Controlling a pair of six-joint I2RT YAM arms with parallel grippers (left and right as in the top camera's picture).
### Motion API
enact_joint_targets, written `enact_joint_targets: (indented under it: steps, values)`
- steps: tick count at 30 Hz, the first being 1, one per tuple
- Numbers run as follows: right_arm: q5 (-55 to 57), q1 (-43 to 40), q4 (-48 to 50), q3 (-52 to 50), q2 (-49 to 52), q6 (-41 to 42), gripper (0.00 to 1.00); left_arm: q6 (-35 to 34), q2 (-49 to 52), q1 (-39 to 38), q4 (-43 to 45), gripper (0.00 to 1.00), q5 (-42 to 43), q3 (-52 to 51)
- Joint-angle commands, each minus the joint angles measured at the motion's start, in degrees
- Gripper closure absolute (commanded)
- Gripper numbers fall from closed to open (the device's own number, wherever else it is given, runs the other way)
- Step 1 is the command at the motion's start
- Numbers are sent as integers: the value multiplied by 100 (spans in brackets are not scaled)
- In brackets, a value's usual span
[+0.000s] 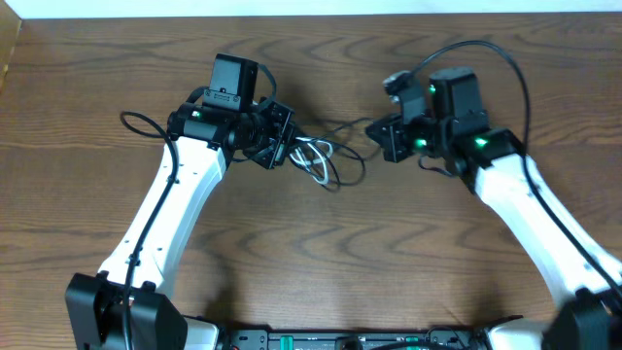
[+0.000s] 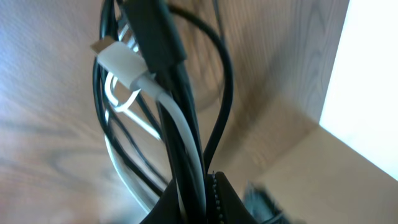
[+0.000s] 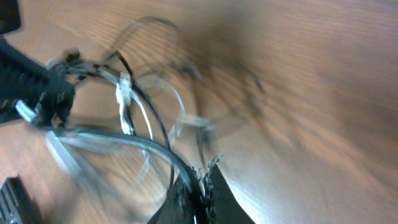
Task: Untangle cables
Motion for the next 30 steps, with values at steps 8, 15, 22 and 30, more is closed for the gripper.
enact_joint_targets:
  steps: [8,15,22,30]
  values:
    - [1325,-195,-1637,37,-752,492,99,2328,9,68,-61,87,-981,37]
    - [210,-328,-1836,203,-861,98,99,3348,9,68,11,87,-1353,37]
    - [-1233,-905,-2712,708,-1244,-798,99,3346,9,68,162,87,-1998,37]
    - [-2022,-846,-2787,697,-1270,-1327,99,3298,9,68,573,87,-1989,37]
